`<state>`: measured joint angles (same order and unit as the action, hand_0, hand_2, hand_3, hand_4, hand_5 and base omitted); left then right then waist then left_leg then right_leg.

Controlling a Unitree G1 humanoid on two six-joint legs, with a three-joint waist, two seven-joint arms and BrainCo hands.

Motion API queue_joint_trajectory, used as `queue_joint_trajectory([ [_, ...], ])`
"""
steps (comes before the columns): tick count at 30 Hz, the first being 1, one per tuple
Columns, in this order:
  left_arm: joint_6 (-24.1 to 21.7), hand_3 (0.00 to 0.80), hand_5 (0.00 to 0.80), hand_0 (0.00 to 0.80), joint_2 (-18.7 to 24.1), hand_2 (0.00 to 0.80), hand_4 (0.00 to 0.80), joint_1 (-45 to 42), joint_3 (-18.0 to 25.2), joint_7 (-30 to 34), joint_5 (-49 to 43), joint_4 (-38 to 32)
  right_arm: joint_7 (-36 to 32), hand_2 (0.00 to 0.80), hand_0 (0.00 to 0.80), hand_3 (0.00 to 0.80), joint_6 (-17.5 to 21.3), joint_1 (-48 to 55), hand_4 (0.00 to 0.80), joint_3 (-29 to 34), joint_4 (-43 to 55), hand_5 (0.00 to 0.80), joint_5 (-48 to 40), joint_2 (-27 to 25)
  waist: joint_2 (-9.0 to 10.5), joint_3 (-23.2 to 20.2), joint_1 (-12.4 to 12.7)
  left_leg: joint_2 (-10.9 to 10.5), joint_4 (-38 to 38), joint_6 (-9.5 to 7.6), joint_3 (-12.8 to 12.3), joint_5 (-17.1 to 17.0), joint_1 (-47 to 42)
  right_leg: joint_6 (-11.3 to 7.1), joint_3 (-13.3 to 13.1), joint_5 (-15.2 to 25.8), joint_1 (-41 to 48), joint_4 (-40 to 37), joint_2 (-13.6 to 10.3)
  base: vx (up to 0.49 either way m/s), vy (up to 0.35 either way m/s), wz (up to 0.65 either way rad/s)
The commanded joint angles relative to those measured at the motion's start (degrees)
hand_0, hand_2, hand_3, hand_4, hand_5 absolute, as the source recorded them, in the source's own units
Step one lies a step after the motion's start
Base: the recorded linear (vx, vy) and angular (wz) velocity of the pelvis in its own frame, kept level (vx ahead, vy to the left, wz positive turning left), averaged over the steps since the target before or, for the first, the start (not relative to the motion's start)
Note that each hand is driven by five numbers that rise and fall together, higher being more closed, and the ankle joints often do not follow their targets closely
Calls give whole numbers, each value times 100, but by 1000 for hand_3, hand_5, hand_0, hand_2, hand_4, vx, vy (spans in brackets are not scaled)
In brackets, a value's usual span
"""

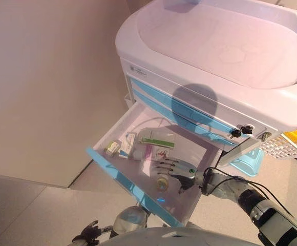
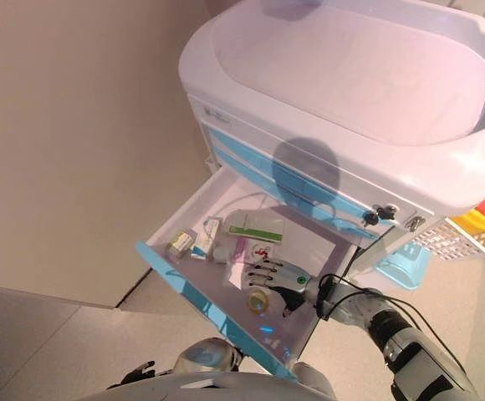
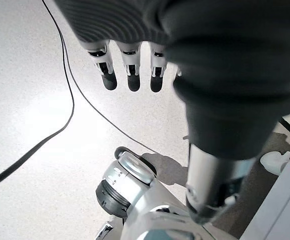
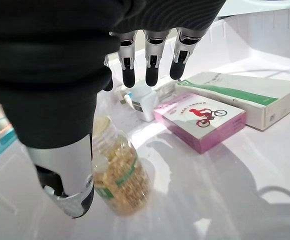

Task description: Open the drawer and pick up the medicine

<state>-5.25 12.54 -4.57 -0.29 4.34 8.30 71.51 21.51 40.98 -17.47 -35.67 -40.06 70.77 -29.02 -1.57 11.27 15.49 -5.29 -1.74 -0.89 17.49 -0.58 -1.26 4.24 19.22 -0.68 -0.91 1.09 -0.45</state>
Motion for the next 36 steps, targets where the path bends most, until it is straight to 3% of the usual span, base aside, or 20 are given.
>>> queue_joint_trajectory([
  [1,-130,0,0,0,-51,0,0,-193,-211,-23,-163,133,46,0,0,0,61,173,0,-137,496,0,-388,152,224,-166,110,-484,-49,-147,-92,207,354,-522,-255,-305,257,181,-446,0,0,0],
  [19,-116,0,0,0,-175,0,0,-302,-309,-151,-215,6,-132,0,0,0,-135,144,0,-300,576,0,-600,237,199,-158,224,-518,4,-160,-41,173,359,-595,-252,-264,242,186,-522,5,7,1],
  [36,-66,0,0,0,-38,0,0,-192,-178,25,-278,70,-136,0,0,0,143,121,0,-405,414,0,-491,254,184,-153,251,-514,-66,-173,-76,220,383,-634,-243,-297,190,285,-601,0,0,0],
])
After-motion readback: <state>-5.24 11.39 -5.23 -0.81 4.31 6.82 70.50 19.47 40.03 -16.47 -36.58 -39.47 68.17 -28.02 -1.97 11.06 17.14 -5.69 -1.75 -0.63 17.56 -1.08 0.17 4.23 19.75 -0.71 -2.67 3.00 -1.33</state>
